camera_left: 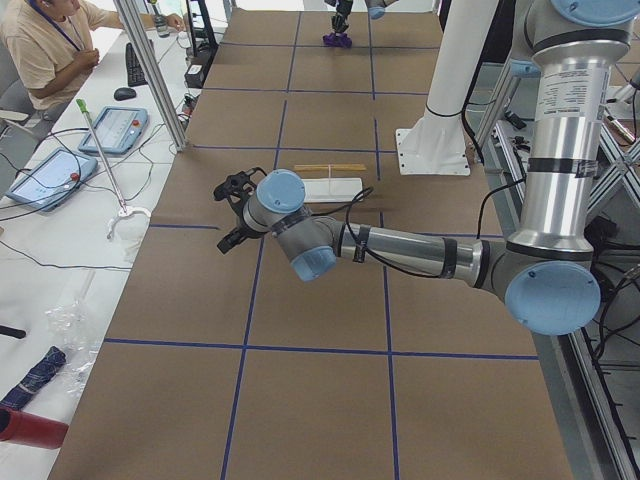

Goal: Hang towel on rack

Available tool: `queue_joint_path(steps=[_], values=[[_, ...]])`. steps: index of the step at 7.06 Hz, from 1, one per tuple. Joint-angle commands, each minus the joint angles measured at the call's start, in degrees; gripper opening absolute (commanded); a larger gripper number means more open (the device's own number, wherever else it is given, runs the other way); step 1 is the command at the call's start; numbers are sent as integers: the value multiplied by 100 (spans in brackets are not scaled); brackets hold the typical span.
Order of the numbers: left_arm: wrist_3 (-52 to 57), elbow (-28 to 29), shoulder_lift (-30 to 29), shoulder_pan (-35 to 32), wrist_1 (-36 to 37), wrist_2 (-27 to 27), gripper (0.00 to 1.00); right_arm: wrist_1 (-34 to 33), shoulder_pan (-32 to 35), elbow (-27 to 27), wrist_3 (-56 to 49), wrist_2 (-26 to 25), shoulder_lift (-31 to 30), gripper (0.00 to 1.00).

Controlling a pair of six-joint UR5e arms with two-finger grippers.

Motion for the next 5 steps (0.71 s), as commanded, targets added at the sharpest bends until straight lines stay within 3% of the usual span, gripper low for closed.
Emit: queue_joint_path(steps=[1, 2, 3, 5], values=[[-1603, -28, -651, 448, 92, 30, 100, -754, 116, 170, 2, 372, 912, 0], [-2395, -89, -1020, 789, 249, 74, 100, -1647, 134, 728, 54, 471, 1169, 0], [-3281, -385, -1398, 1254, 695, 474, 100, -2796, 126, 1613, 72, 402, 1224, 0], [-4699, -791, -2547, 2221, 2553, 1187, 100, -4855, -31, 2838, 90, 366, 1609, 0]])
